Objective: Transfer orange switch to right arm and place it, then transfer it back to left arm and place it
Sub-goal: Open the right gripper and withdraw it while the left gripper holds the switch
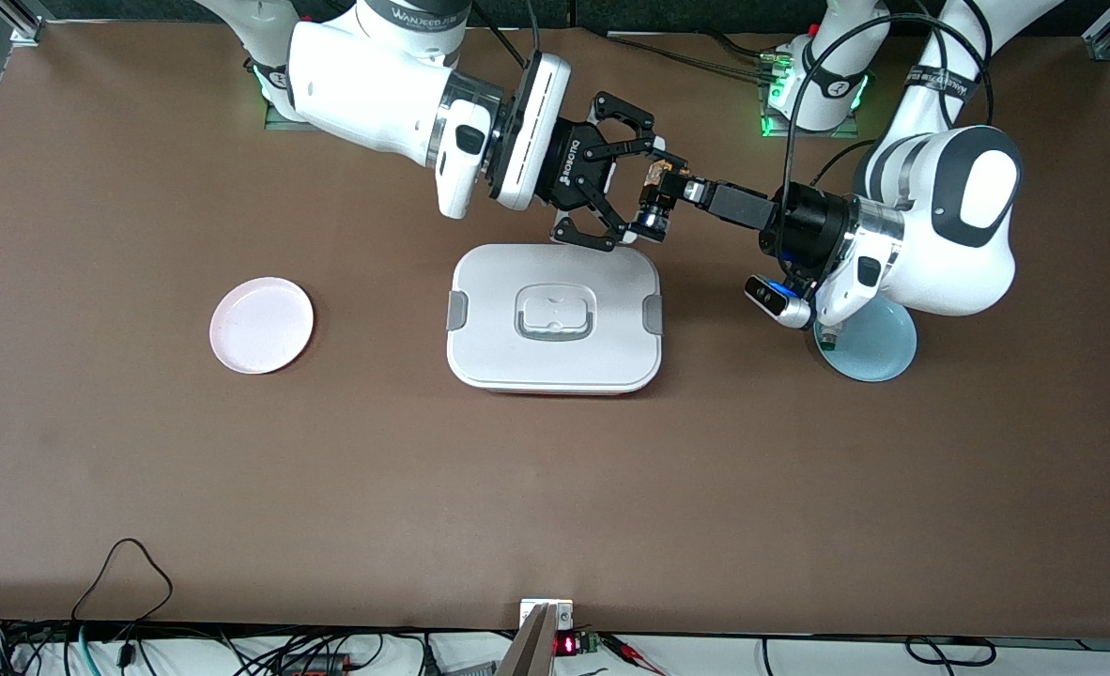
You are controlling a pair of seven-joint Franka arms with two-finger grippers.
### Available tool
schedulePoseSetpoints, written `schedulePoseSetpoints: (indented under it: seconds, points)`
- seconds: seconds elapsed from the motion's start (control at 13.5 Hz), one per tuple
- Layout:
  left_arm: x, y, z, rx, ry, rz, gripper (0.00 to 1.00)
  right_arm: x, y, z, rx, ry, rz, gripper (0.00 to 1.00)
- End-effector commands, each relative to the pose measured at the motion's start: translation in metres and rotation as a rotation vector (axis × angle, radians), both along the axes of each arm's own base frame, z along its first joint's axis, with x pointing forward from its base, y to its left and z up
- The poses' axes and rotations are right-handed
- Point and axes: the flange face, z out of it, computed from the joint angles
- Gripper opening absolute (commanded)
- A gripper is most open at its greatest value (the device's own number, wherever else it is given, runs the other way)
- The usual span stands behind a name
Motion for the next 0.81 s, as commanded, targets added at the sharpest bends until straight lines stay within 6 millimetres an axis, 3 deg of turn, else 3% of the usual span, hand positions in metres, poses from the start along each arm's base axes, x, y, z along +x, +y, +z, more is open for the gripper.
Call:
schedulePoseSetpoints:
  seconds: [0.0, 0.15, 0.22, 0.3, 0.37, 0.74]
  points:
    - [-0.0041, 0.0026, 0.008, 0.007, 0.035, 0.006, 0.04, -0.0016, 0.0008, 0.0065, 0.013, -0.02, -0.004, 0.01]
    - [-0.0043, 0.0018, 0.009, 0.011, 0.031, 0.003, 0.04, -0.0015, 0.0007, 0.0066, 0.014, -0.02, -0.006, 0.01]
    - [-0.0036, 0.0018, 0.0116, 0.011, 0.028, 0.002, 0.04, -0.0012, 0.0, 0.0074, 0.012, -0.025, -0.006, 0.13]
    - [-0.0032, 0.0018, 0.0114, 0.013, 0.035, 0.0, 0.04, -0.0012, 0.0, 0.0074, 0.012, -0.026, -0.006, 0.64]
    - [-0.003, 0.0019, 0.0121, 0.013, 0.035, 0.0, 0.04, -0.0019, 0.0005, 0.0074, 0.017, -0.014, -0.008, 1.0]
    - [-0.0029, 0.0027, 0.0129, 0.014, 0.035, 0.001, 0.04, -0.0009, -0.0034, 0.0137, 0.025, -0.007, -0.019, 1.0]
